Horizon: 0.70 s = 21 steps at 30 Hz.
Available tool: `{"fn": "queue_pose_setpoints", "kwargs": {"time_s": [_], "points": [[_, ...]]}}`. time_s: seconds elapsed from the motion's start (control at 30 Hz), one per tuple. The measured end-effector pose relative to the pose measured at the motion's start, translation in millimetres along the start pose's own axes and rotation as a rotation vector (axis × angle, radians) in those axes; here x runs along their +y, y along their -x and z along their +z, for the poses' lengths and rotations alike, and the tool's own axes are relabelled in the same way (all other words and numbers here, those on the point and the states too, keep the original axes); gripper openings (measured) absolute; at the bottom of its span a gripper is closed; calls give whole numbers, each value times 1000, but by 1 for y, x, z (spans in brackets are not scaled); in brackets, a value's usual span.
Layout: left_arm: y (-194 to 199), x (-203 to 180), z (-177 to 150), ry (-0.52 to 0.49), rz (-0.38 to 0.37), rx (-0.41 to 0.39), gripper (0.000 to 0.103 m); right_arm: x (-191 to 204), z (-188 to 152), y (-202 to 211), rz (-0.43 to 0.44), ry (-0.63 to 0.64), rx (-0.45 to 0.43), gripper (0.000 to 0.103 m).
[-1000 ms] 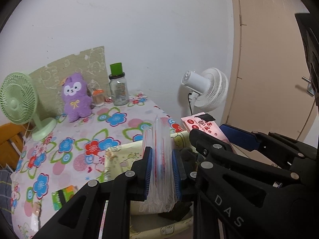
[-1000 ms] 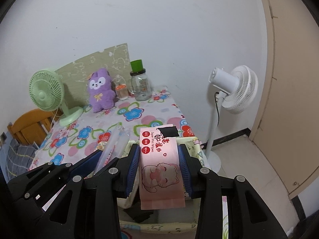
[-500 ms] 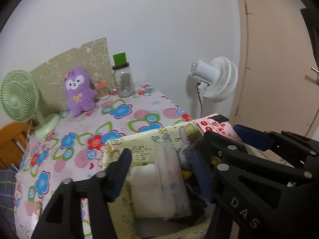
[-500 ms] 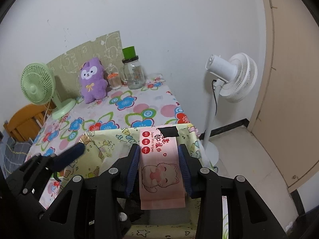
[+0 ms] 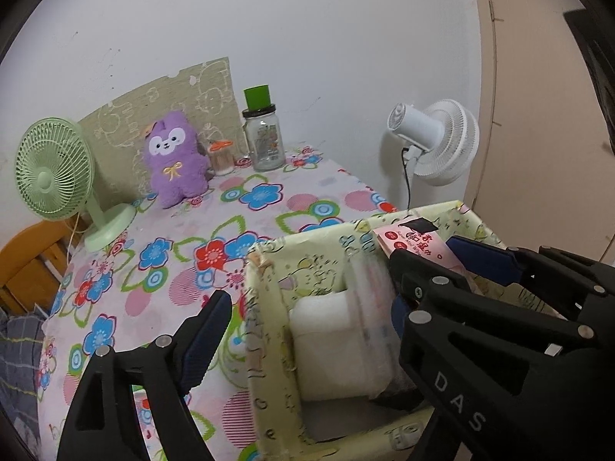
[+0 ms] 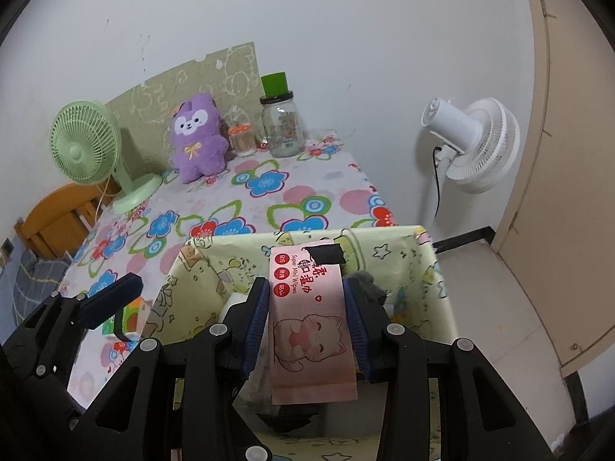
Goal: Organize soft objects
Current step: 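Lower the clear bag and pink packet into the box and open both tools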
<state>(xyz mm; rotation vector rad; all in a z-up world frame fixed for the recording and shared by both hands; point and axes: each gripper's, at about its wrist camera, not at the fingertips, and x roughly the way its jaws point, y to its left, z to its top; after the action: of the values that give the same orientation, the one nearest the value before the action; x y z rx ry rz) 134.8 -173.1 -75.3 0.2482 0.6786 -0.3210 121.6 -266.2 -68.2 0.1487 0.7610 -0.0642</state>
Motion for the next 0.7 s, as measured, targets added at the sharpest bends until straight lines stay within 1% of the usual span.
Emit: {"fn": "queue_pose_setpoints", "kwargs": {"time_s": [0.17,0.23,0.3,0.4,0.5,0.7], "points": [[0,7,-7,2,7,15,88,8,-4,-3,-3,12,19,45],[1,9,-9,3,10,17,88,11,-6,-3,-27,18,22,51],[2,11,-11,3,16,16,89,11,-8,-1,-58,15,17,63],[6,13,-13,13,-14,14,92,10,-11,4,-40,0,11,72],[12,13,-14,10,-36,9,93,14,-13,10,-38,8,2,75],[28,15,-16,9,-16,-28,99,23,-14,23,-44,21,-22,81]]}}
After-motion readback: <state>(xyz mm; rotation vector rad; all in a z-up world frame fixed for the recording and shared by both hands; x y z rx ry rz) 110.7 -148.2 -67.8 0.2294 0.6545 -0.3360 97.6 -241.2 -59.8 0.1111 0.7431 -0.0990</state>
